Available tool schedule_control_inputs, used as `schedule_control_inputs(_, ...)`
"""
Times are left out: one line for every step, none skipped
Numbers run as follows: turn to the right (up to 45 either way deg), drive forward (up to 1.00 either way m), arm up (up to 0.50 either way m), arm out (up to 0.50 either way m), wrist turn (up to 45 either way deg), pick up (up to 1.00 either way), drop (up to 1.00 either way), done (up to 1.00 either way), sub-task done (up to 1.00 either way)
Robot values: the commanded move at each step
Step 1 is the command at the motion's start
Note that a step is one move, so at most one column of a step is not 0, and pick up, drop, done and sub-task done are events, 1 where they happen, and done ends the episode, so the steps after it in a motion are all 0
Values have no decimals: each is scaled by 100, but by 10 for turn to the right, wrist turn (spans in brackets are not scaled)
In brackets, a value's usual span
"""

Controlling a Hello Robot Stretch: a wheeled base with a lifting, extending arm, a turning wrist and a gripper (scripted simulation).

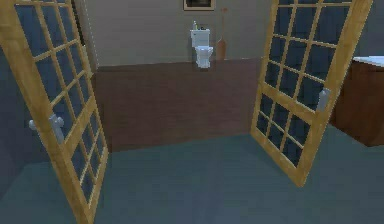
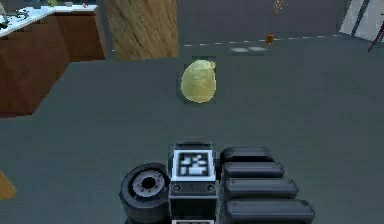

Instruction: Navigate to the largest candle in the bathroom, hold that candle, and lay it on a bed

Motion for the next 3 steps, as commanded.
schedule_control_inputs(-30,0,0,0,0,0,0,0,0)
schedule_control_inputs(0,85,0,0,0,0,0,0,0)
schedule_control_inputs(-90,0,0,0,0,0,0,0,0)
